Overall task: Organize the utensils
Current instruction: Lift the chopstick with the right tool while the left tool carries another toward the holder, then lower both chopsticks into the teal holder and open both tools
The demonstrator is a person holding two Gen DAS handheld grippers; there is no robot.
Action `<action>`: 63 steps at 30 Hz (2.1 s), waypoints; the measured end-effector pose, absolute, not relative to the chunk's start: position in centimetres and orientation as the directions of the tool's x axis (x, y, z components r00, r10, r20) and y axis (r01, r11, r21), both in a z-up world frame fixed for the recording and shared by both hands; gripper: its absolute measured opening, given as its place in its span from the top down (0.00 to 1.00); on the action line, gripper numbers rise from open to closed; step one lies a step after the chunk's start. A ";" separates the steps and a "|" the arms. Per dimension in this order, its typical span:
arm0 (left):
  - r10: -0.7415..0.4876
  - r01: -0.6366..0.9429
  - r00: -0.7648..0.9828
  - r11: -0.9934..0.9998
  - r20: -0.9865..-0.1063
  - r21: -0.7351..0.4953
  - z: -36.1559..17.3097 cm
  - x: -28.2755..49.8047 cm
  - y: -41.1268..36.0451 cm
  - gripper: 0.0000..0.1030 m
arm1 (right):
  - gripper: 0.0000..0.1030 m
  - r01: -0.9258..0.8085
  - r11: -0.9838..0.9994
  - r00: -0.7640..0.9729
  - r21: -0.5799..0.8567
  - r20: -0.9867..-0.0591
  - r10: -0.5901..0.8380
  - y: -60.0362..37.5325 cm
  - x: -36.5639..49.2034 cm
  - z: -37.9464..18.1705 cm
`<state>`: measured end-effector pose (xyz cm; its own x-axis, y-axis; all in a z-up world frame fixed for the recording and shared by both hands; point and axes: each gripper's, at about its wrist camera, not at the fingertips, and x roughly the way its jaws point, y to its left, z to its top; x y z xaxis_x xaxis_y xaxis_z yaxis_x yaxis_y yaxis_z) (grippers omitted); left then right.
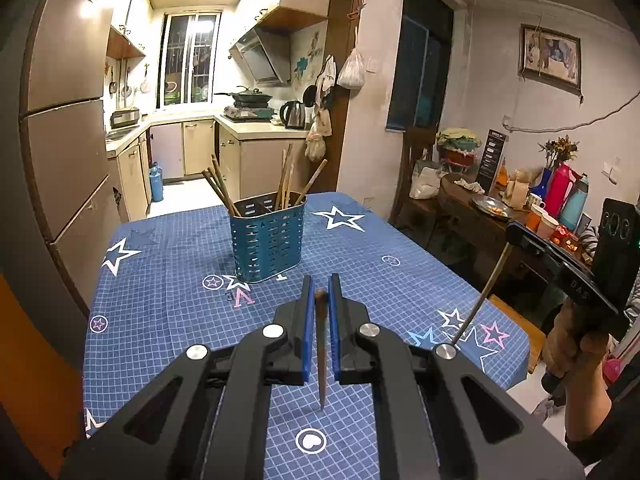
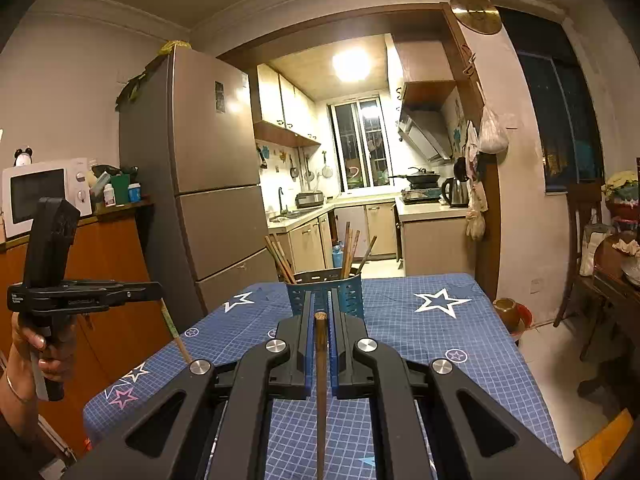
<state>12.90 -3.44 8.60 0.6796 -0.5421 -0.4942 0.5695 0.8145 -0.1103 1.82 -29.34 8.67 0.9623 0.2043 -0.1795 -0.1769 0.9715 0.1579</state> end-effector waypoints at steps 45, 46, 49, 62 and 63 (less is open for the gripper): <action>-0.410 0.421 0.877 0.907 -0.252 -0.009 19.8 33.4 -10.8 0.95 | 0.93 -0.084 0.993 0.989 0.087 -0.118 0.094 -26.5 32.3 22.6; -0.402 0.414 0.879 0.910 -0.255 -0.009 19.2 34.0 -10.9 0.95 | 0.93 -0.077 0.994 0.989 0.080 -0.122 0.086 -26.4 33.0 22.3; -0.399 0.411 0.872 0.911 -0.284 -0.019 17.5 35.7 -11.0 0.95 | 0.93 -0.076 0.995 0.985 0.070 -0.151 0.086 -26.1 35.4 20.8; -0.288 0.308 0.873 0.951 -0.394 -0.013 11.0 37.9 -9.8 0.60 | 0.65 -0.098 0.991 0.955 0.095 -0.271 0.120 -25.5 39.5 14.3; -0.280 0.292 0.885 0.956 -0.373 -0.024 11.4 37.5 -9.0 0.54 | 0.65 -0.095 0.990 0.958 0.099 -0.261 0.118 -25.6 39.1 14.5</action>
